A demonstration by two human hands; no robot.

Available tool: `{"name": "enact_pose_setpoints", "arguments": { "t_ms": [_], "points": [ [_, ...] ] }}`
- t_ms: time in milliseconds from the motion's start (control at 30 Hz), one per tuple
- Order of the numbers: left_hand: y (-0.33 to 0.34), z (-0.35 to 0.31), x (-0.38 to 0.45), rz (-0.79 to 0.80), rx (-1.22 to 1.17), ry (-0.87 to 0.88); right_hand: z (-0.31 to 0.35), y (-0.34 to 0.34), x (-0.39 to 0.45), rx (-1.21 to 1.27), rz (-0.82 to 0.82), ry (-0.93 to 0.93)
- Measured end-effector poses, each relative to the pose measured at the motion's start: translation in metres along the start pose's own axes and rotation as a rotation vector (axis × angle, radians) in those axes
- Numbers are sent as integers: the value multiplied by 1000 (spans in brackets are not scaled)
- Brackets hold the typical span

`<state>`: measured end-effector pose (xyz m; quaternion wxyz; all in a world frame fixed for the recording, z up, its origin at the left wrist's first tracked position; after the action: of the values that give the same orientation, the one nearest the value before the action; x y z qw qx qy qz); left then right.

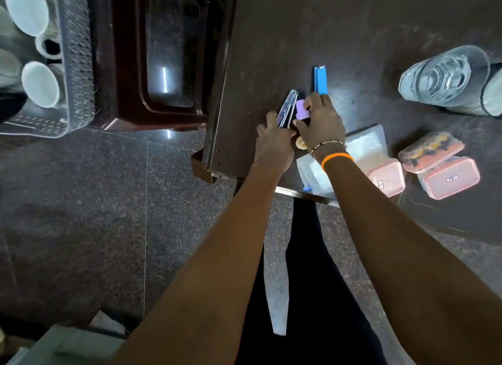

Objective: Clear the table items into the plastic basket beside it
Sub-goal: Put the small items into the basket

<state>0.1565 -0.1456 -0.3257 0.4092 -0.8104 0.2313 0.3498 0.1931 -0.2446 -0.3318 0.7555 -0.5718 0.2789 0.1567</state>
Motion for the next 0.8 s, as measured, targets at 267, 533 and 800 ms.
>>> {"name": "enact_pose_setpoints", "arguments": {
  "t_ms": [267,533,800],
  "points": [
    [-28,14,-11,-105,-90,57,6,-9,-8,174,-160,111],
    [-109,74,-48,-402,-448,-45,101,-41,-21,499,-243,18],
    [-260,130,-105,-799,-720,-33,253,-96,-18,875,-187,-195]
  ]
}}
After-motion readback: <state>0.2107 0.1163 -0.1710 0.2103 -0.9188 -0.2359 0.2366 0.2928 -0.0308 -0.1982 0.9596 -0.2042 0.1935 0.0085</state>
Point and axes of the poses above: each hand's wrist, its own x-axis towards the middle knuckle, its own y-axis out of the palm, z = x × y, the point moved 9 cm from there along x, towards the middle knuckle, and after that the axes turned 10 degrees about -x, right-handed, at the moved point
